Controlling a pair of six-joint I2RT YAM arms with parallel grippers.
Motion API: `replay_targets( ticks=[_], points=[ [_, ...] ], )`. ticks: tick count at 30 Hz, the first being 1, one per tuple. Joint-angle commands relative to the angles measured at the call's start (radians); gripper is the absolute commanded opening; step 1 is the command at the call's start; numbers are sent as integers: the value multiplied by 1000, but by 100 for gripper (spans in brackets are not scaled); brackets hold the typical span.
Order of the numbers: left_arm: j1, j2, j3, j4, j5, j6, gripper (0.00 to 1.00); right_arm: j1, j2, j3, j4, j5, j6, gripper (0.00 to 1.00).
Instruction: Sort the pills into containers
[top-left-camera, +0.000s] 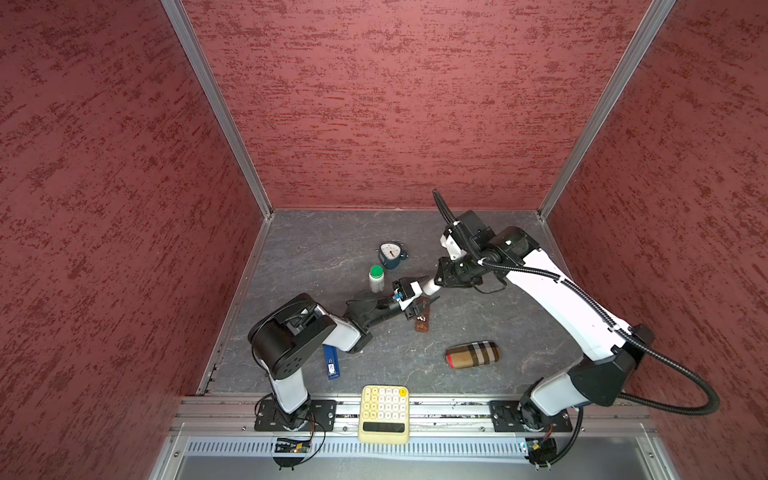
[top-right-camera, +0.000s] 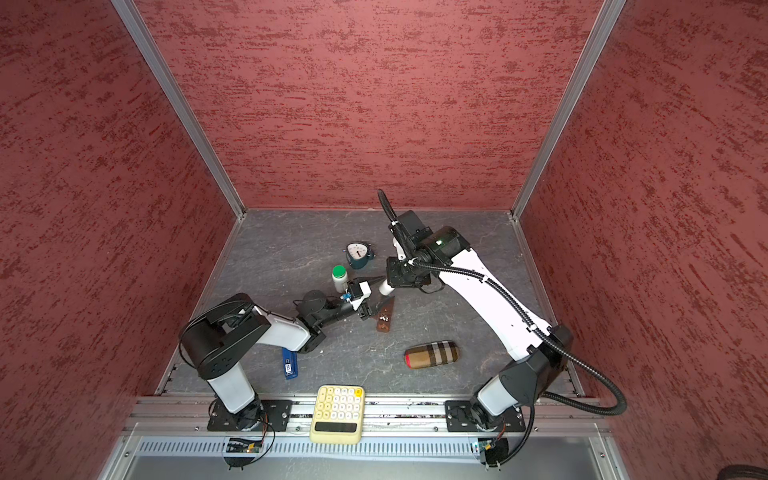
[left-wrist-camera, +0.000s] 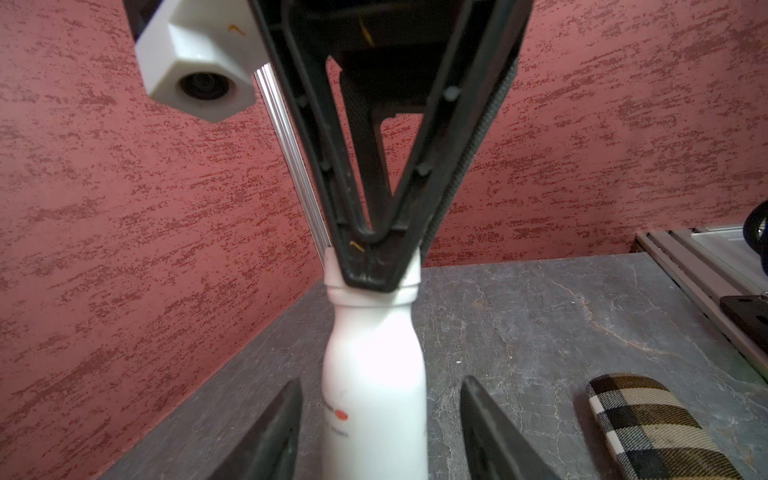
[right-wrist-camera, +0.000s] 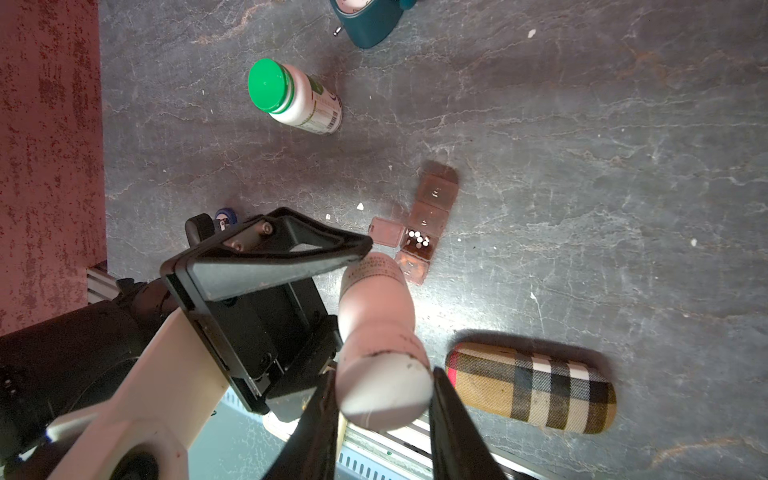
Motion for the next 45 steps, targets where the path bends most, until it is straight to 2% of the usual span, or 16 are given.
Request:
replay_targets(
  ticks=[1, 7, 14, 19, 26, 30, 36, 40, 45],
  points=[
    [-3, 3, 0, 6, -10, 0, 69, -6, 5, 24, -12, 39, -28, 19],
    [-1, -5, -8, 6, -19, -1, 77, -31, 24, 62, -35, 60, -58, 19],
    [4, -43, -51, 5, -42, 0, 80, -75, 58, 94, -45, 85, -99, 19],
    [11, -104, -105, -1, -65, 2, 80, -112, 92, 114, -43, 122, -125, 20],
    [15, -258, -189, -79, -140, -2, 79, -144, 170, 142, 2, 163, -144, 20],
    [13, -372, -223, -181, -194, -18, 77, -156, 247, 177, 31, 191, -151, 21],
    [14, -572, -265, -393, -311, -68, 76, -163, 381, 241, 36, 292, -157, 22],
    [44, -717, -249, -659, -380, -224, 72, -182, 466, 274, 44, 340, -166, 23],
    [97, -835, -284, -788, -391, -354, 68, -220, 555, 279, 82, 370, -167, 23]
  ],
)
